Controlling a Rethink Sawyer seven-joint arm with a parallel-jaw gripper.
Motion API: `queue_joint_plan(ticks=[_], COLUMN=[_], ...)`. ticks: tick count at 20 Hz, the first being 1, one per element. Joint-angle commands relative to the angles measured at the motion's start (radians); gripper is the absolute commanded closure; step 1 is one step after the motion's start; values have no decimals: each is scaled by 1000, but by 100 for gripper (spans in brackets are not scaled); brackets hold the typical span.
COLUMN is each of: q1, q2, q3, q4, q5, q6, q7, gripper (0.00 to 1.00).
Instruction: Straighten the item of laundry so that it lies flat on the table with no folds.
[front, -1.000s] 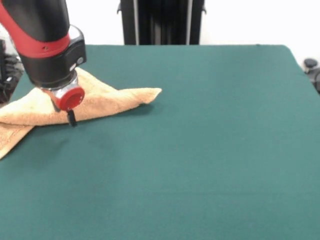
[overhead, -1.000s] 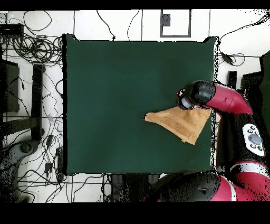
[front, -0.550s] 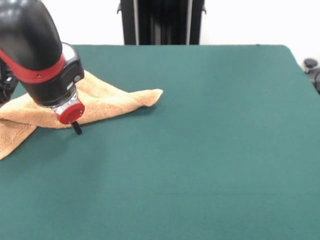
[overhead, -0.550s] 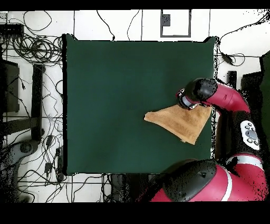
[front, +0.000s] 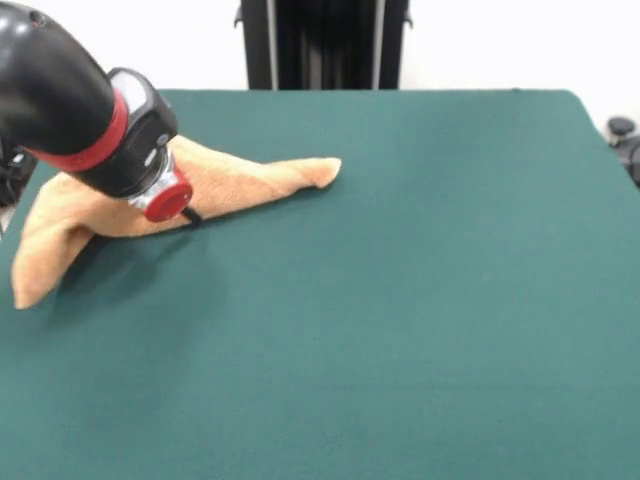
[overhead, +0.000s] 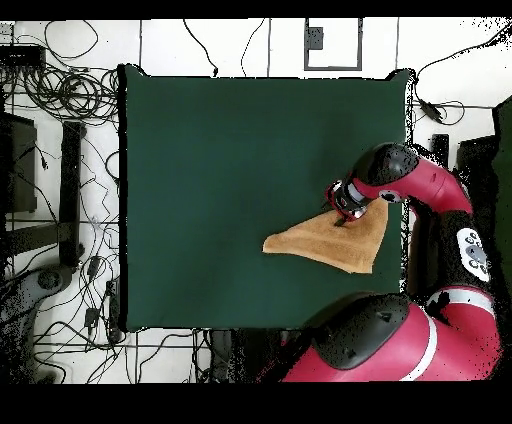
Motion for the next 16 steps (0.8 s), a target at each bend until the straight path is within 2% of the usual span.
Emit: queue_joint_plan(ticks=[1,4,5,16], q1=[14,11,16,20], q2=[35,24,37,49], q3=[28,19,20,7], q4=[69,111,86,90], q5=[74,77,79,77], q6=[168,141,152,122], q7=[99,93,97,97], gripper=[0,0,0,0])
